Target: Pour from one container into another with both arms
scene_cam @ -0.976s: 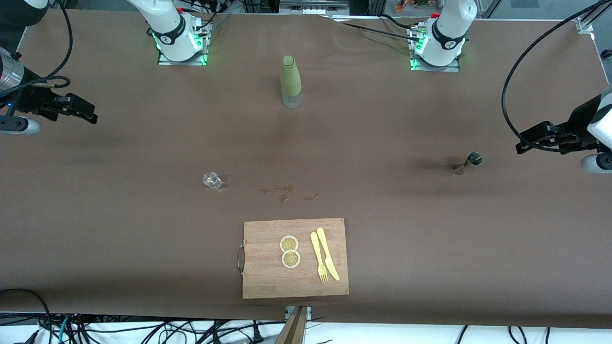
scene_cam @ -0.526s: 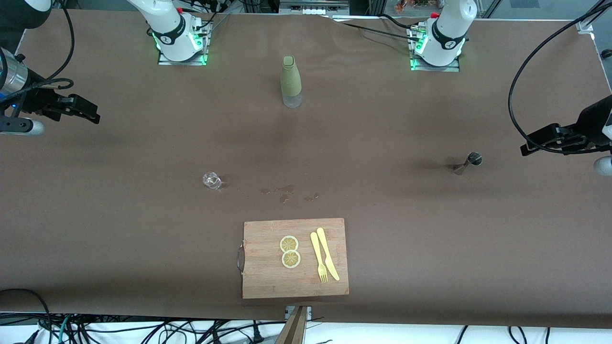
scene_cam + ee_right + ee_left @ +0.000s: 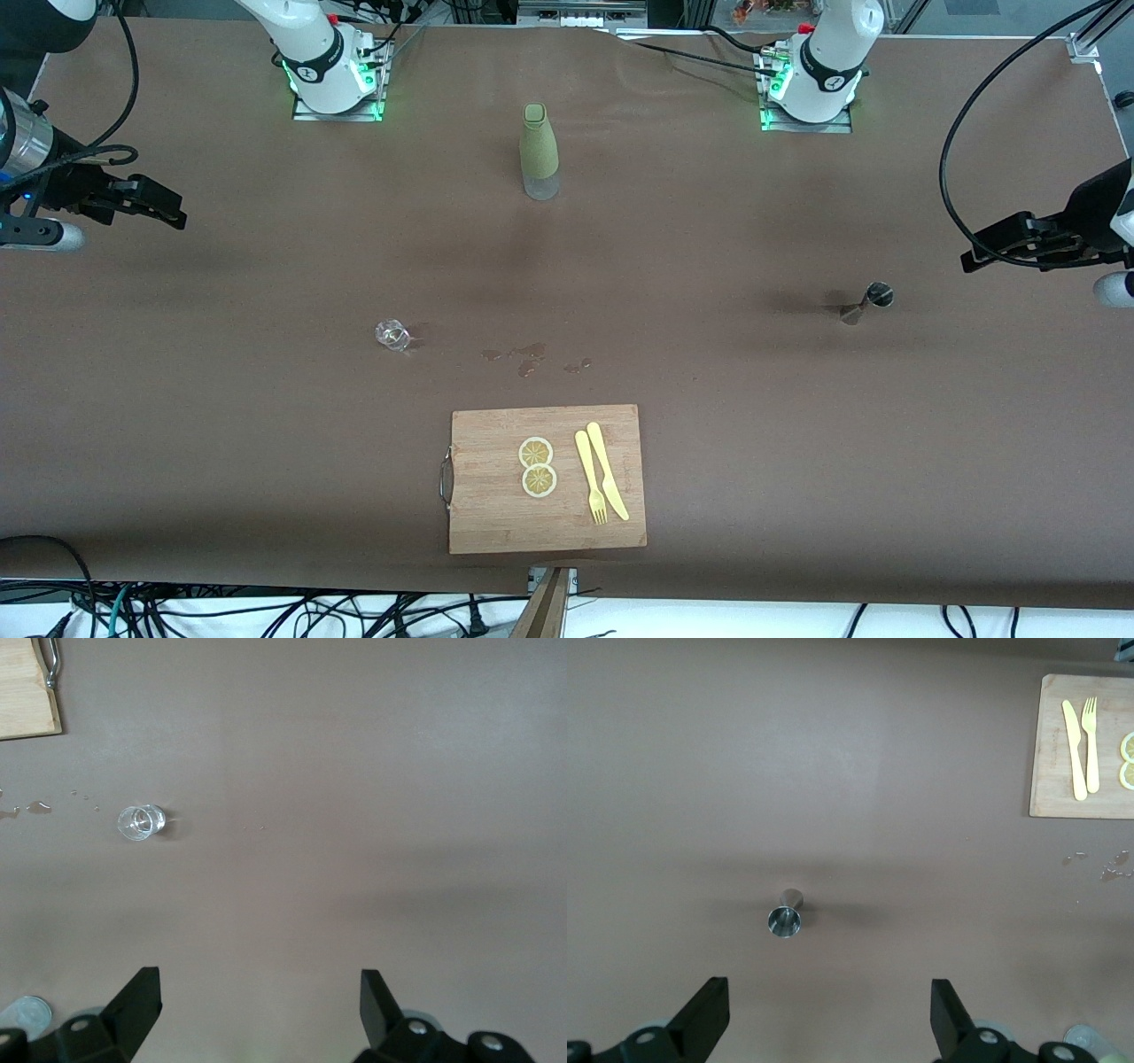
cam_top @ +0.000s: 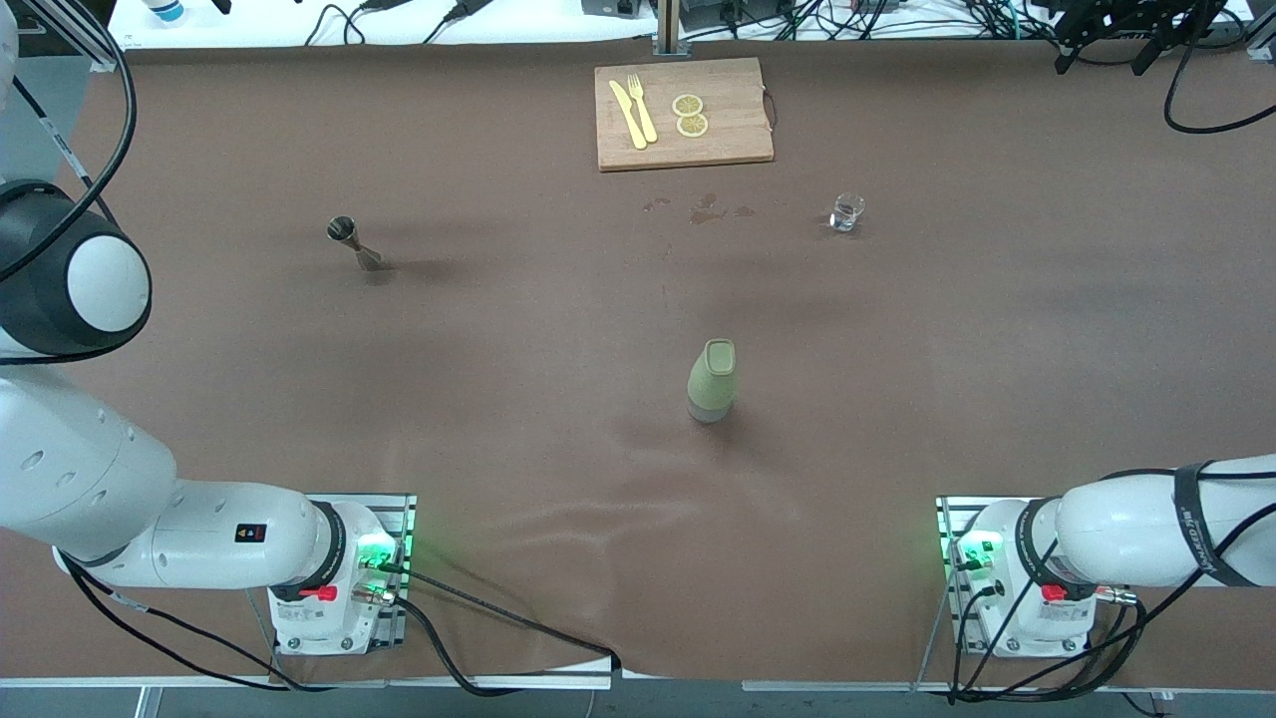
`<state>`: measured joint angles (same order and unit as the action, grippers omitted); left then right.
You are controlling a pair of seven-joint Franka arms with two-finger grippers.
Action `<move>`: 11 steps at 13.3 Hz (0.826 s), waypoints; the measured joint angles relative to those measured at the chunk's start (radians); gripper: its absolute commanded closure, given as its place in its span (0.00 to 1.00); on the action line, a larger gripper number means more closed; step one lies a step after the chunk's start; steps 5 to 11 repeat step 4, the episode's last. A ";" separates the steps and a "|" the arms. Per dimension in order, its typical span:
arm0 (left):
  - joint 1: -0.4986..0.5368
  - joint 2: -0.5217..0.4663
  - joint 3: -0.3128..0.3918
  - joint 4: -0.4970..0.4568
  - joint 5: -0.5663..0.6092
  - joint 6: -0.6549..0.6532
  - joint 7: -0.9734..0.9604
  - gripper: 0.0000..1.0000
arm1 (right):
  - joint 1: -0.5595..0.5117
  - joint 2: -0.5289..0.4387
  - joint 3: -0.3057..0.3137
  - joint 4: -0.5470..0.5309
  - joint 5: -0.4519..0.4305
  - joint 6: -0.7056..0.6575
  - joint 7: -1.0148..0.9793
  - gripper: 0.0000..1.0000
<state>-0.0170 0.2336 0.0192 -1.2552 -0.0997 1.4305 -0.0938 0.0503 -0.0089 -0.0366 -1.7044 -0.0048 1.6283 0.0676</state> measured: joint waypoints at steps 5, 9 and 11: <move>-0.002 -0.006 -0.004 -0.015 0.010 -0.002 0.000 0.00 | 0.001 0.000 0.015 0.000 0.000 0.000 0.000 0.00; -0.002 -0.006 -0.004 -0.015 0.010 -0.002 0.000 0.00 | 0.001 0.000 0.015 0.000 0.000 0.000 0.000 0.00; -0.002 -0.006 -0.004 -0.015 0.010 -0.002 0.000 0.00 | 0.001 0.000 0.015 0.000 0.000 0.000 0.000 0.00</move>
